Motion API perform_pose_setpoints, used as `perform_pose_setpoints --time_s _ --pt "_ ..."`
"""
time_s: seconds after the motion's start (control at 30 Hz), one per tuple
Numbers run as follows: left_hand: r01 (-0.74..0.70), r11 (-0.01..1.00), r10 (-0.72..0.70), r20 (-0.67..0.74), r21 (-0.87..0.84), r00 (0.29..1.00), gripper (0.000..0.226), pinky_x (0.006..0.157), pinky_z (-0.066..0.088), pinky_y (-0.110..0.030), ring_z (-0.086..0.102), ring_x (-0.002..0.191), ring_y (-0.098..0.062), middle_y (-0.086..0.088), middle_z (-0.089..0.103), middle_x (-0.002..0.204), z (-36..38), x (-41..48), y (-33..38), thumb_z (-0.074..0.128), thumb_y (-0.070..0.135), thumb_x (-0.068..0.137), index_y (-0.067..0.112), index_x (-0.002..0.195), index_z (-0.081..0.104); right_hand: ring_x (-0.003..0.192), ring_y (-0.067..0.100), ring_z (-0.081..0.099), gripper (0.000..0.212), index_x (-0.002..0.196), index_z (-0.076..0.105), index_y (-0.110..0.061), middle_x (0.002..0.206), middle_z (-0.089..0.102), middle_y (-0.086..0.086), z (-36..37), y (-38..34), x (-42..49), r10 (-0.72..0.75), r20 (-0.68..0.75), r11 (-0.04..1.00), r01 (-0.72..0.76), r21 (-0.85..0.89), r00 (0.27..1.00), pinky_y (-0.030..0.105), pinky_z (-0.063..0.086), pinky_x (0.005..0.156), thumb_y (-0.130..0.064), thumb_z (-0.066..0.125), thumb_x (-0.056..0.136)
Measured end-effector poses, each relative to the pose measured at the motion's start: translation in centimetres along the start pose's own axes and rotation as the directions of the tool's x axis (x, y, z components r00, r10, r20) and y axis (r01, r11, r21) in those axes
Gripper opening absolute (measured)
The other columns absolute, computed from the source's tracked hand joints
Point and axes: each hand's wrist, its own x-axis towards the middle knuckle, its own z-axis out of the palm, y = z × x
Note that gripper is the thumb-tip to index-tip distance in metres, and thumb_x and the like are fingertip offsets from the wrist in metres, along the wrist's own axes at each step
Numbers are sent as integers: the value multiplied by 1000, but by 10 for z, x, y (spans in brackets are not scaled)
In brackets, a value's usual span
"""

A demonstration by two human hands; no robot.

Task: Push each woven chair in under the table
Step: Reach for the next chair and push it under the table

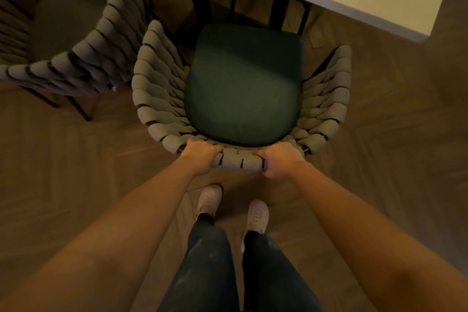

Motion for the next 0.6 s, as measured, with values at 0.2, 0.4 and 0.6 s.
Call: perform_pose_setpoints --time_s 0.2,0.4,0.6 --pt "-39 999 39 0 -23 999 51 98 37 -48 53 117 -26 -2 59 125 -19 23 -24 55 25 93 30 141 40 91 20 65 26 108 62 -32 98 69 -4 -22 8 25 54 18 999 -54 -7 998 32 49 73 -36 61 82" --pt "-106 994 106 -23 9 994 44 103 34 -51 54 114 -26 -2 61 118 -33 40 -52 57 32 90 28 132 46 89 19 65 30 113 61 -35 97 68 -6 -34 11 45 75 -20 997 -75 21 997 32 47 72 -37 61 83" --pt "-151 988 150 -34 -24 988 52 90 48 -38 59 105 -21 0 62 117 -34 42 -71 64 35 84 28 132 48 92 19 65 30 113 60 -36 98 67 -6 -31 11 49 116 -5 993 -115 33 993 32 49 76 -36 60 83"
